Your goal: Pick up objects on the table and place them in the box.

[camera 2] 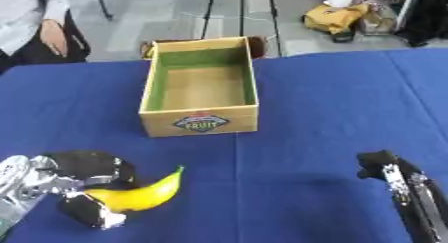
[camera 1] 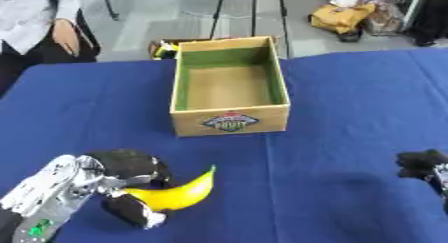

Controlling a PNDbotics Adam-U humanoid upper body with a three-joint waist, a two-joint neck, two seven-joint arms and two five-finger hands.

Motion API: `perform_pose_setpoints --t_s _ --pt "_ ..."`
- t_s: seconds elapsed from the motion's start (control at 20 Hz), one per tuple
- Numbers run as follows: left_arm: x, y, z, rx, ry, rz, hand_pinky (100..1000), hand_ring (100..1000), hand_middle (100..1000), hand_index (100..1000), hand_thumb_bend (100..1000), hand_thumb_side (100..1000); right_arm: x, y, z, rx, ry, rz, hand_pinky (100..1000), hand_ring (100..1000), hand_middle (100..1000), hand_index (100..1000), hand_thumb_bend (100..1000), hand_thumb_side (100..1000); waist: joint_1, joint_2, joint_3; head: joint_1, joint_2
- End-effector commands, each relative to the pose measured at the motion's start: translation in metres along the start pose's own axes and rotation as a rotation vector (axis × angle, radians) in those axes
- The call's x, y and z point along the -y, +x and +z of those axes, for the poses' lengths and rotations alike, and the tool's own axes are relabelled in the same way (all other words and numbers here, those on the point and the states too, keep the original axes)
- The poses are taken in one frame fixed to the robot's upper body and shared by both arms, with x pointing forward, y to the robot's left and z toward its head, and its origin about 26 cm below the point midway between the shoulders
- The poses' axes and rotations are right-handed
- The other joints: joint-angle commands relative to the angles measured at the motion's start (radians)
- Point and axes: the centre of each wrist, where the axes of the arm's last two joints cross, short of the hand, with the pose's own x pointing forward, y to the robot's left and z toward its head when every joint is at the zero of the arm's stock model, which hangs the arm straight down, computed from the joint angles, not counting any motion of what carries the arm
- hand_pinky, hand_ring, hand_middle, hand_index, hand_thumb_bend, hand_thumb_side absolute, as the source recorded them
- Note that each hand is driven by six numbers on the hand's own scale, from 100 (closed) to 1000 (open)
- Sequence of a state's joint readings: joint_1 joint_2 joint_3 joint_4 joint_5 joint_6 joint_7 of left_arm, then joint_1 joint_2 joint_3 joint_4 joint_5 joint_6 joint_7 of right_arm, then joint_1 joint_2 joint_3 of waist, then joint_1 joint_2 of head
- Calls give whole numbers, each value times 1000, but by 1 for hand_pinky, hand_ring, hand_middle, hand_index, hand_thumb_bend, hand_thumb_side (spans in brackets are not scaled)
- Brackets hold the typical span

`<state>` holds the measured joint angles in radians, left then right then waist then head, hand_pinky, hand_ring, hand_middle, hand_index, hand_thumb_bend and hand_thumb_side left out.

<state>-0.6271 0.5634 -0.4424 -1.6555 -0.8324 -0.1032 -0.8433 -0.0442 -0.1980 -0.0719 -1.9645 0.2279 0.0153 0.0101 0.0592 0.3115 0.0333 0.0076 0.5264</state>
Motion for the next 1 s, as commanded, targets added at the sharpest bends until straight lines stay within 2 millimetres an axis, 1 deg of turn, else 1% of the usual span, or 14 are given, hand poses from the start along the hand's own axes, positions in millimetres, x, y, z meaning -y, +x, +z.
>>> perform_pose_setpoints --t_s 0.05,0.5,0.6,0.65,0.85,1.0 --pt "-5 -1 5 -17 16 -37 487 726 712 826 247 740 2 3 -2 15 1 16 771 767 484 711 100 996 -1 -13 0 2 -1" --pt "-2 1 3 -43 14 -101 450 667 612 767 279 739 2 4 -2 16 -1 16 772 768 484 711 100 997 -2 -11 -2 4 -3" --pt "0 1 1 -45 10 -109 448 660 605 769 321 735 2 4 -2 16 -1 15 772 768 483 711 100 998 -2 -11 -2 4 -3" --pt "1 1 1 -45 6 -114 447 657 602 769 328 742 2 4 -2 16 -1 15 772 768 483 711 100 997 -2 -11 -3 4 -3" --pt "2 1 -1 -48 3 -127 438 639 579 744 320 745 2 4 -2 15 0 15 772 768 483 712 100 998 -2 -11 -3 3 -4" --pt "2 1 -2 -50 14 -131 429 628 565 728 290 739 1 3 -2 15 2 14 773 769 483 712 100 998 -1 -11 -2 3 -4"
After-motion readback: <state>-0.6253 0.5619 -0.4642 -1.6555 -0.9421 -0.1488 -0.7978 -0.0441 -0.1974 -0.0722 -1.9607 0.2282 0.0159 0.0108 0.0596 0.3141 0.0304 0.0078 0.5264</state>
